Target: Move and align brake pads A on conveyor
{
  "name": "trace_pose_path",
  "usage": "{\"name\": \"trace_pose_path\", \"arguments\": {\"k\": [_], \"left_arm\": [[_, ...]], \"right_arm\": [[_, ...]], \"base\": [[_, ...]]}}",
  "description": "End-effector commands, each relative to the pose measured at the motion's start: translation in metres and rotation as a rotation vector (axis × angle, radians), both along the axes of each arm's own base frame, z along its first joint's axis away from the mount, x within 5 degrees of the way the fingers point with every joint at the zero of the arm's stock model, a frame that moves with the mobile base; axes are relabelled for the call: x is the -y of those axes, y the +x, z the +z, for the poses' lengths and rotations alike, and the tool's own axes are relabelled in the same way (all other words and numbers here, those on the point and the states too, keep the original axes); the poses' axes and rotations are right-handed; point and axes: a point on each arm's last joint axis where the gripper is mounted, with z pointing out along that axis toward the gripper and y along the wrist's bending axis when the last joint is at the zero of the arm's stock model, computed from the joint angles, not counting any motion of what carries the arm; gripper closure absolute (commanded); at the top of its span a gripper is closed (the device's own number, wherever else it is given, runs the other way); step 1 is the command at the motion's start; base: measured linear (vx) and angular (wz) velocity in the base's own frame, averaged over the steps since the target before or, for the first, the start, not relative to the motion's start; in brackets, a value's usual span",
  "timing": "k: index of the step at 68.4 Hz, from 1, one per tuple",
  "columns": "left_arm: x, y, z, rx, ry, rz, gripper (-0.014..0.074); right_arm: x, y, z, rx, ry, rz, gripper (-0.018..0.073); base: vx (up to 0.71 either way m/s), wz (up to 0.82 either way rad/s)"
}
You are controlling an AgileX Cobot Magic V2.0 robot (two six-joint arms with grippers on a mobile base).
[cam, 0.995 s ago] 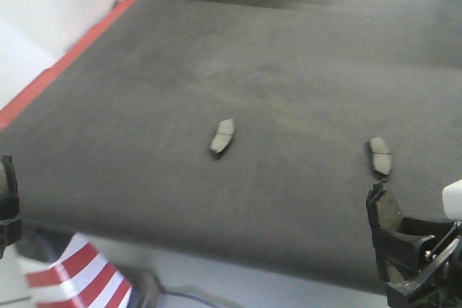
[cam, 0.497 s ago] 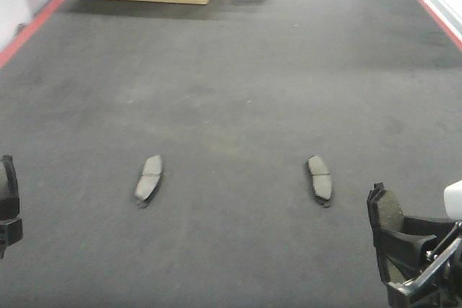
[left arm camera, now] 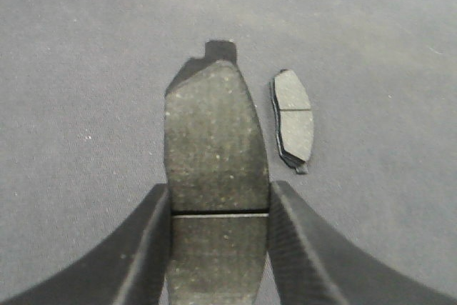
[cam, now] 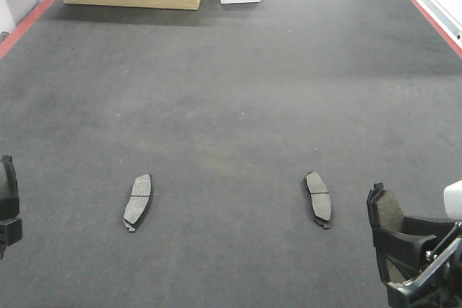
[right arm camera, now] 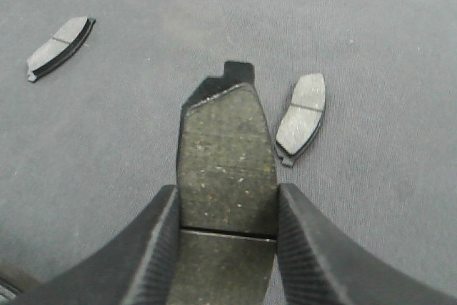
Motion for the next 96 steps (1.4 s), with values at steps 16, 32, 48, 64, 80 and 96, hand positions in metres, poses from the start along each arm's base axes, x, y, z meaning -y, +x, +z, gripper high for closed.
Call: {"name": "trace_pose_path", "arguments": {"k": [16,32,48,64,80,96], "left_arm": [[0.001,0.004,0.018,0.123,-0.022,0.001,0.0593],[0.001,0.004,0.018,0.123,-0.022,0.001,0.0593],[0.001,0.004,0.018,0.123,-0.022,0.001,0.0593],[0.001,0.004,0.019,0.131,-0.024,0.001,0.0593],[0.002,0.010,0.018,0.130,-0.023,-0.003,0.0593],[0.019,0.036,0.008,0.137,-0.116,-0.059,0.0583]], "right_arm": [[-0.001,0.004,0.016,0.111,0.038,0.001,0.0565],[-0.001,0.004,0.016,0.111,0.038,0.001,0.0565],[-0.001,0.004,0.016,0.109,0.037,0.001,0.0565],[-0.001,0.004,0.016,0.109,0.037,0.001,0.0565],[-0.001,0.004,0.016,0.109,0.037,0.001,0.0565],[-0.001,0.004,0.016,0.109,0.037,0.001,0.0565]], "base": [[0.03,0.00],[0.00,0.00],[0.00,0.00],[0.00,0.00],[0.00,0.00],[0.00,0.00]]}}
